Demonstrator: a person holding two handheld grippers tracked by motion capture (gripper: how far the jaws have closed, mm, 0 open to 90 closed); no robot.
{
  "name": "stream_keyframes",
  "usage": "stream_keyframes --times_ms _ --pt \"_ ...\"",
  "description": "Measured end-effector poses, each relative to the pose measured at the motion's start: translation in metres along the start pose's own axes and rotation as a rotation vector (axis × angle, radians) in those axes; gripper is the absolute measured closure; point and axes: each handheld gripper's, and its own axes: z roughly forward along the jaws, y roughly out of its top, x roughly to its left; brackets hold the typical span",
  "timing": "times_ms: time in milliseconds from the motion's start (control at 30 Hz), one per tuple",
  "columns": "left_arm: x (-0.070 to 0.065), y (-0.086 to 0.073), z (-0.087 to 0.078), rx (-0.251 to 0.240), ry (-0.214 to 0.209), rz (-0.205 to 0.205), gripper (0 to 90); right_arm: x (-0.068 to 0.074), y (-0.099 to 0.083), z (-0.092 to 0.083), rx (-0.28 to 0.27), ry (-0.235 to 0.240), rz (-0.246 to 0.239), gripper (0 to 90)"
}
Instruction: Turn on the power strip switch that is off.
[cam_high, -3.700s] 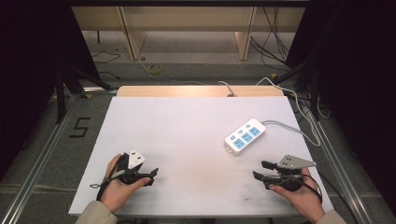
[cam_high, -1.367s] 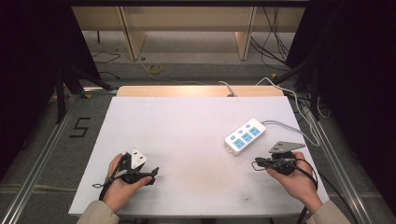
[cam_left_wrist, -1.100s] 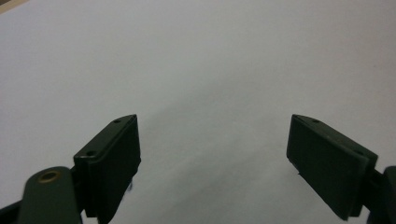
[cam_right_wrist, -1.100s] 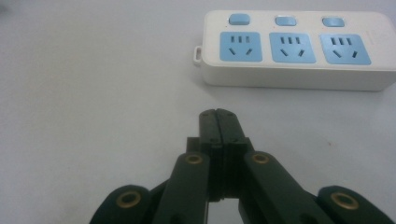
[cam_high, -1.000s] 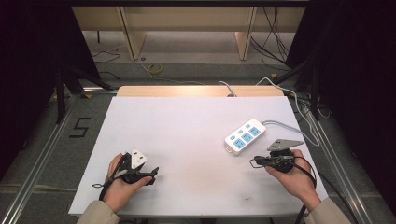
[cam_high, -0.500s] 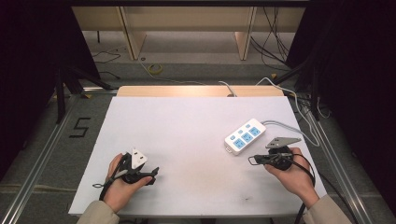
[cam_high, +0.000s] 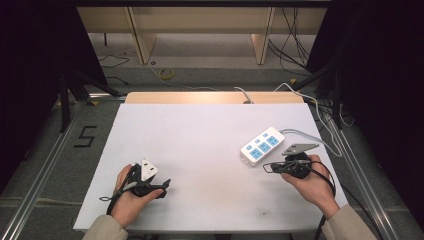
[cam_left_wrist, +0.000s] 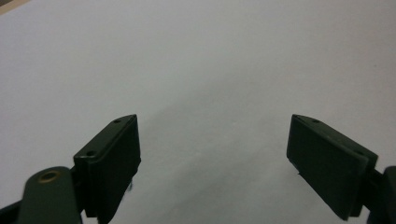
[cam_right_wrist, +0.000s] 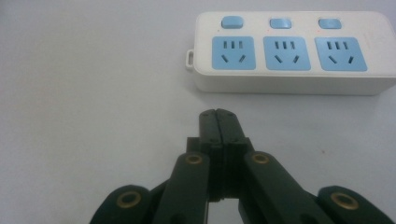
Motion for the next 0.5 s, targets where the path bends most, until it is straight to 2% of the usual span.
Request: stream_keyframes --times_ms 500 --pt "-0.0004 -0.0001 0.0000 0.000 -0.001 0.000 17.2 -0.0014 0.0094 0.0031 0.013 0.001 0.004 90.0"
